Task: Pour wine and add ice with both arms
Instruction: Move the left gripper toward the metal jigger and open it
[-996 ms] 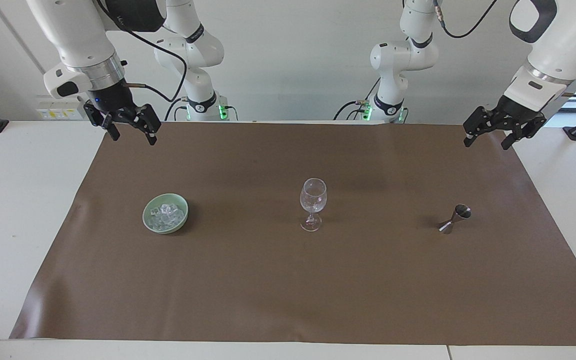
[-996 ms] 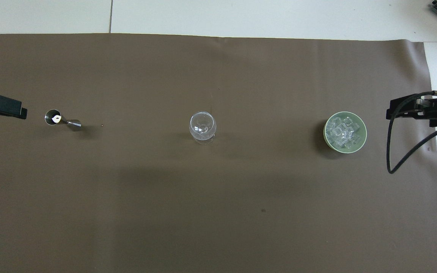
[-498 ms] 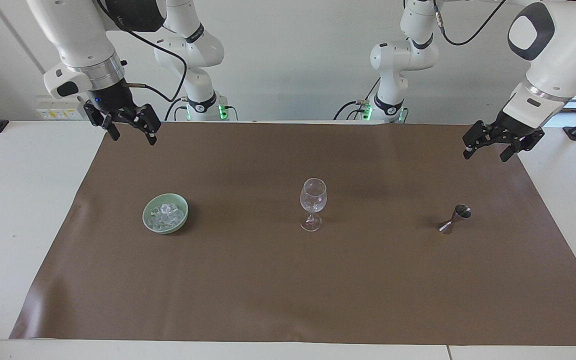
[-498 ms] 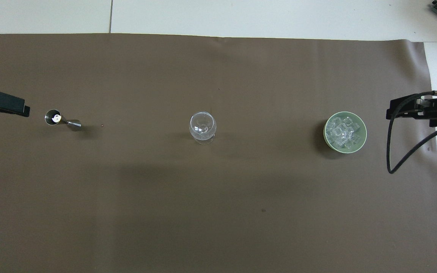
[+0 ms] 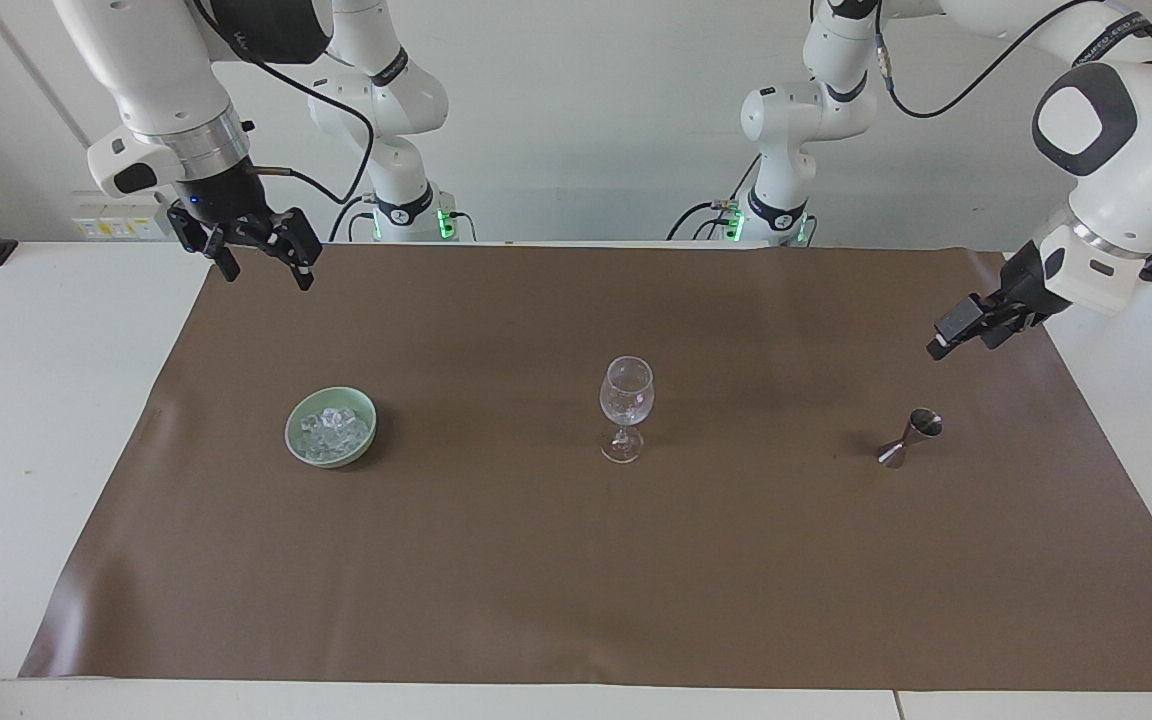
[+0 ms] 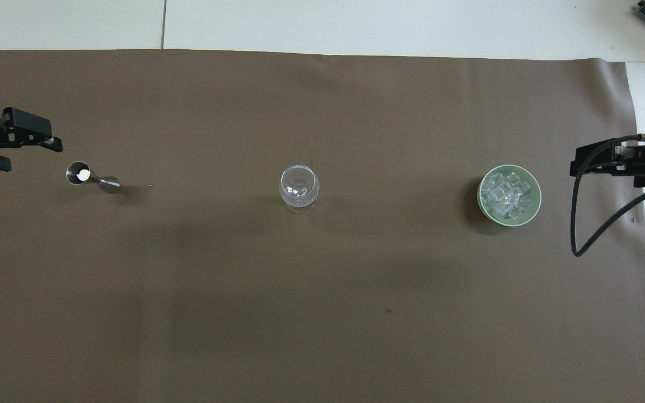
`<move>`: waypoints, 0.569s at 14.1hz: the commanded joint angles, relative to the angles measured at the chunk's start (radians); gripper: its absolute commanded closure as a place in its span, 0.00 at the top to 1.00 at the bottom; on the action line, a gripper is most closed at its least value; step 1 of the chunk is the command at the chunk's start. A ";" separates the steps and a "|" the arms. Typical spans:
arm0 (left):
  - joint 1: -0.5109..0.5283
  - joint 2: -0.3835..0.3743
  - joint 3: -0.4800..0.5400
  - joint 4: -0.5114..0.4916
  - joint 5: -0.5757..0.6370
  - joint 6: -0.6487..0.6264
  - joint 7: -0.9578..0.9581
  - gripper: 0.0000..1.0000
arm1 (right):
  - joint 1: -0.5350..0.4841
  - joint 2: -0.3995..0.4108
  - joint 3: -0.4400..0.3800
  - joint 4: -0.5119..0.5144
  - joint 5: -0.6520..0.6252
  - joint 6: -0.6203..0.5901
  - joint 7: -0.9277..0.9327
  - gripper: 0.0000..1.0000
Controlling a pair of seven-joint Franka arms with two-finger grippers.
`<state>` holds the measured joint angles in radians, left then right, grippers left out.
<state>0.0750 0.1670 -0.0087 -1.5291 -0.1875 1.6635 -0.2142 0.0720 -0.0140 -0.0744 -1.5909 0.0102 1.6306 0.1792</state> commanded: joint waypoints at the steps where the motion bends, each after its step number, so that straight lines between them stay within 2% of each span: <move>1: 0.058 0.031 -0.004 -0.008 -0.079 0.032 -0.104 1.00 | -0.011 -0.006 0.004 -0.004 0.017 0.003 -0.024 1.00; 4: 0.126 0.060 -0.004 -0.011 -0.151 0.022 -0.229 1.00 | -0.011 -0.006 0.004 -0.004 0.017 0.003 -0.024 1.00; 8: 0.160 0.110 -0.004 -0.008 -0.216 0.013 -0.390 1.00 | -0.011 -0.006 0.004 -0.004 0.017 0.003 -0.024 1.00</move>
<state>0.2215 0.2564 -0.0045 -1.5345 -0.3635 1.6760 -0.5159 0.0720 -0.0140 -0.0744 -1.5909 0.0102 1.6306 0.1792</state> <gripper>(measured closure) 0.000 0.000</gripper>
